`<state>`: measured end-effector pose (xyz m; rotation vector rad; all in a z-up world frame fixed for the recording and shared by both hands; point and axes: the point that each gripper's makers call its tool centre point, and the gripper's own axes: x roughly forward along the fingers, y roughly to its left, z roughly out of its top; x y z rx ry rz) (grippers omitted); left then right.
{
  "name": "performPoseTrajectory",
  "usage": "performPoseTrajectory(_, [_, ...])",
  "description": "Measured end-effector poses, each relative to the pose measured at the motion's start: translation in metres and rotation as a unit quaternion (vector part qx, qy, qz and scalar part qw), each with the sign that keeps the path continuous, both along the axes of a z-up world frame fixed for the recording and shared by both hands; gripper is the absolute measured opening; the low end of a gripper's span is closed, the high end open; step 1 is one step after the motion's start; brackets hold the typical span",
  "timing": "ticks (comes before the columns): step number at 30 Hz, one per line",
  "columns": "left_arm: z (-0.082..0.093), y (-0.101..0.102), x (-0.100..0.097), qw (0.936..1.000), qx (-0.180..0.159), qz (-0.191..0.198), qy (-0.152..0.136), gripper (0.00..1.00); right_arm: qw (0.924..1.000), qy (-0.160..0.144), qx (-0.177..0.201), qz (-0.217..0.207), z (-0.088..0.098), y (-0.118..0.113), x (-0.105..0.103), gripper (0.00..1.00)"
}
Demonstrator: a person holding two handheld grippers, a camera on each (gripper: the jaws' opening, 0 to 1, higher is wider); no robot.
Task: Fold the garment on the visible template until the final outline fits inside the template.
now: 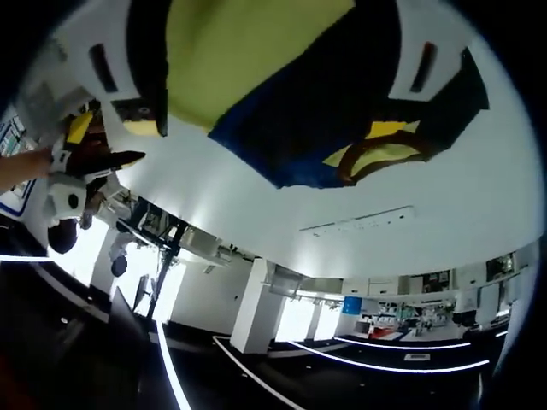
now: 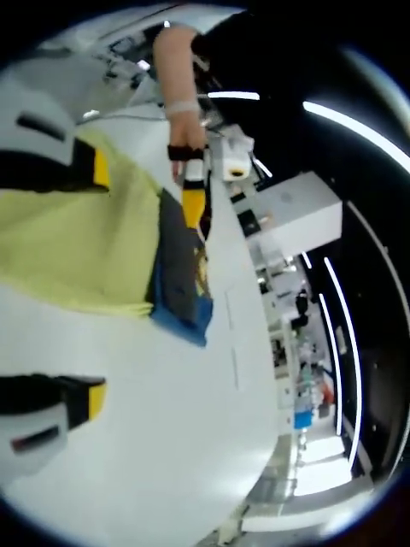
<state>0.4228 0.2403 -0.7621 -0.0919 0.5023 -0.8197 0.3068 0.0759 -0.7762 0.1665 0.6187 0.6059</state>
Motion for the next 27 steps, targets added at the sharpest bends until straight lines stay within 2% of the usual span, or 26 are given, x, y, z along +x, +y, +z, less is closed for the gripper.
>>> performPoseTrajectory(10, [0.009, 0.05, -0.028, 0.9998, 0.004, 0.022, -0.003, 0.9, 0.9995, -0.009, -0.014, 0.025, 0.01, 0.013, 0.0, 0.89])
performPoseTrajectory(18, [0.015, 0.093, -0.05, 0.9989, 0.007, 0.045, 0.001, 0.9, 0.9994, -0.006, -0.022, 0.027, 0.009, 0.012, -0.004, 0.89])
performPoseTrajectory(24, [0.02, 0.121, -0.073, 0.9983, 0.023, 0.053, -0.001, 0.89, 0.9992, -0.007, -0.027, 0.027, 0.013, 0.011, -0.01, 0.88])
performPoseTrajectory(27, [0.015, 0.135, -0.083, 0.9978, 0.03, 0.059, 0.001, 0.89, 0.999, -0.007, -0.035, 0.029, 0.012, 0.01, -0.011, 0.88])
